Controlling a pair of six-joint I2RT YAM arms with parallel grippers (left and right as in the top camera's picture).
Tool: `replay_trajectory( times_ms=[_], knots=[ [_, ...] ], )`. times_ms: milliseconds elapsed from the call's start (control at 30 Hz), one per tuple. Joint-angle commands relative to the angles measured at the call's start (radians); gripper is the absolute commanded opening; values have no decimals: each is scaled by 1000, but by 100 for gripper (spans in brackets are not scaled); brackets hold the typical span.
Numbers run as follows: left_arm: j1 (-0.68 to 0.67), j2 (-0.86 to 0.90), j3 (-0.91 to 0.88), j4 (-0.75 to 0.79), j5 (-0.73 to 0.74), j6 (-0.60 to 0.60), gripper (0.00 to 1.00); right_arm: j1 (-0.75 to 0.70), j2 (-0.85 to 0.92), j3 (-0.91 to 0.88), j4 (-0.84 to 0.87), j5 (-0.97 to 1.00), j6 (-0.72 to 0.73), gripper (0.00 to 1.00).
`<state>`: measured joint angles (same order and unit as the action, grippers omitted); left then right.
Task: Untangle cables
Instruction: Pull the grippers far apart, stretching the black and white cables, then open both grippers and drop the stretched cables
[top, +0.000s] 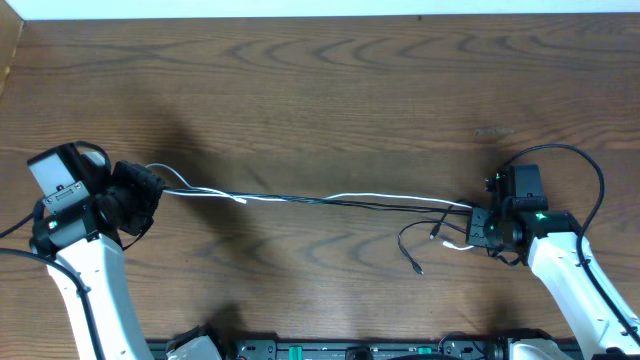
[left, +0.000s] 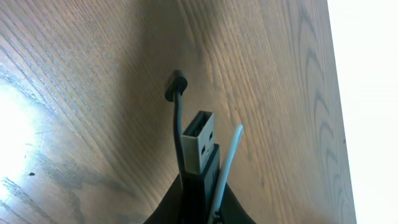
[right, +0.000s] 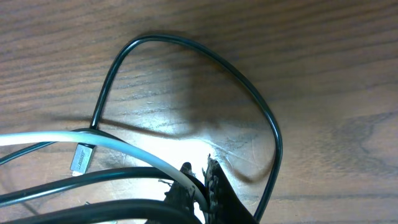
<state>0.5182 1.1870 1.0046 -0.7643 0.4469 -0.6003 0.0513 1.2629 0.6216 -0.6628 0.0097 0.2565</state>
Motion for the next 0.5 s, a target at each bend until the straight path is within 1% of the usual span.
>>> replay_trajectory(
  times_ms=[0,33,67,100,167,267,367,467],
  knots=[
    [57,-14,13,36,-141,20,12,-76,1,3,-19,217,64,1],
    [56,-14,13,36,-138,16,17,-85,1,3,-22,217,70,1],
    [56,-14,13,36,-120,16,26,-89,1,3,-24,217,76,1],
    [56,-13,13,36,-84,16,30,-95,1,3,-27,217,88,1],
    [56,-9,13,44,-2,16,31,-104,1,3,-26,216,93,1],
    [55,-1,13,51,79,17,31,-111,1,3,-22,211,116,1],
    [42,8,13,54,114,24,29,-111,1,3,-16,183,117,1],
    [8,10,13,54,119,31,29,-109,1,3,3,123,117,1]
  ],
)
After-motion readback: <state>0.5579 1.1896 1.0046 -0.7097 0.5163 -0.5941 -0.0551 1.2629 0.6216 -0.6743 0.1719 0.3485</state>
